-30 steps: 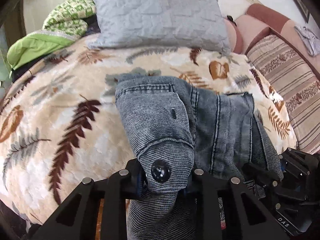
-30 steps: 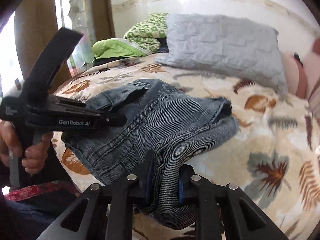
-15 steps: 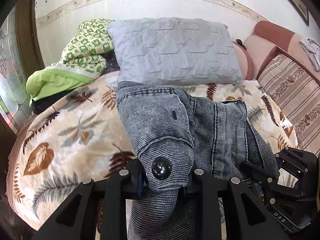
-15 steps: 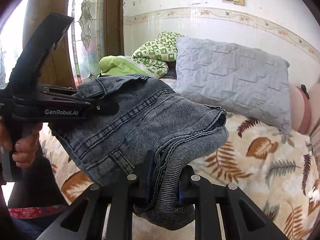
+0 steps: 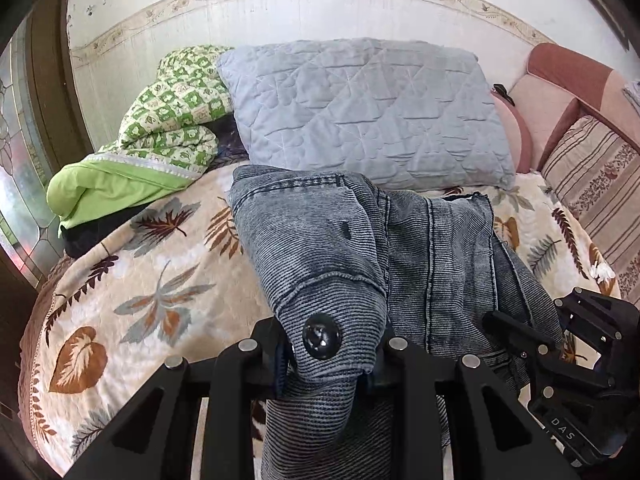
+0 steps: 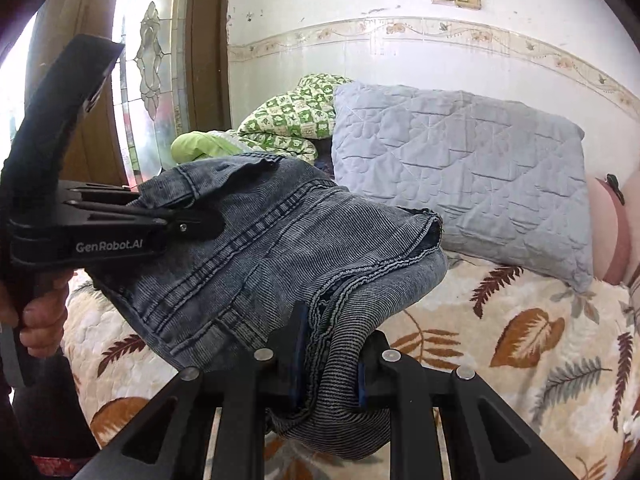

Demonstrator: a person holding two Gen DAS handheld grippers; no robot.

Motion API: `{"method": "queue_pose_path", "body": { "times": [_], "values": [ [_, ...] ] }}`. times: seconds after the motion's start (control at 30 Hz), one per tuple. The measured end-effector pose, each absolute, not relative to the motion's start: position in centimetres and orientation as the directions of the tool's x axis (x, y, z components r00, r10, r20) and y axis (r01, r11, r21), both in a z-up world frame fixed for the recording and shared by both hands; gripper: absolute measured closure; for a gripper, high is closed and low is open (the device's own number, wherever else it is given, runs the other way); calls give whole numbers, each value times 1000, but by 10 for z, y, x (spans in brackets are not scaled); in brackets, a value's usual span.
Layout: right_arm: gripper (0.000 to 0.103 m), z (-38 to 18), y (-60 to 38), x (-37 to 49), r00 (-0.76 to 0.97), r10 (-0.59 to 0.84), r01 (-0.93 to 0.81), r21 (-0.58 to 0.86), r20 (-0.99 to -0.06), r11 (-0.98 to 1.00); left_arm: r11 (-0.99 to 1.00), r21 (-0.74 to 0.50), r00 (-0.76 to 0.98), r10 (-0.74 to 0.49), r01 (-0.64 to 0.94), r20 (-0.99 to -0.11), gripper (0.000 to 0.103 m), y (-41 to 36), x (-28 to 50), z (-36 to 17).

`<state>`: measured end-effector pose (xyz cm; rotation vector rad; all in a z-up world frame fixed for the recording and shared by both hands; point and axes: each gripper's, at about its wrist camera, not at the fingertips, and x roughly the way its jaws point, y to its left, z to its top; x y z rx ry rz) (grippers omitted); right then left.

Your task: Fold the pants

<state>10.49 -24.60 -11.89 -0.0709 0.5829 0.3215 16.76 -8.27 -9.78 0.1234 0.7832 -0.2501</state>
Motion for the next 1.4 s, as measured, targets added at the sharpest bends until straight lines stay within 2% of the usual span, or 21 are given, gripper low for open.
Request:
{"method": "queue_pose_path", "body": {
  "times": [0.5, 0.67, 0.77, 0.9, 0.97, 1.0, 1.03, 1.13, 1.23, 1.4],
  "values": [
    [83, -181, -254, 147, 704, 300, -303, 110, -644, 947, 969, 4, 571, -142, 248, -808, 74, -87, 201, -174],
    [83, -192, -259, 149, 694, 316, -291, 149, -647, 945, 970, 7, 570, -136, 241, -811, 72, -84, 203, -186],
    [83, -197, -266, 151, 688, 325, -279, 178, -649, 944, 971, 26, 568, -117, 236, -815, 64, -85, 205, -191],
    [75, -204, -276, 154, 661, 337, -247, 230, -671, 942, 970, 84, 580, -67, 229, -812, 40, -85, 206, -195],
    [65, -204, -283, 153, 656, 329, -222, 243, -680, 944, 968, 120, 599, -37, 220, -800, 32, -81, 202, -192],
    [52, -204, -286, 151, 656, 320, -210, 241, -684, 947, 966, 148, 613, -15, 214, -790, 30, -78, 200, -189],
    [45, -203, -290, 149, 662, 303, -192, 235, -686, 953, 963, 168, 624, 0, 210, -782, 29, -76, 199, -187],
    [45, -192, -309, 138, 694, 278, -148, 247, -664, 958, 964, 167, 644, -7, 208, -765, 22, -64, 197, -173],
    [45, -169, -323, 133, 749, 258, -116, 262, -611, 958, 965, 174, 675, -5, 198, -738, 22, -61, 200, -156],
    [47, -137, -308, 149, 789, 218, -140, 176, -574, 974, 961, 191, 725, -16, 202, -688, 21, -67, 213, -133]
  ]
}}
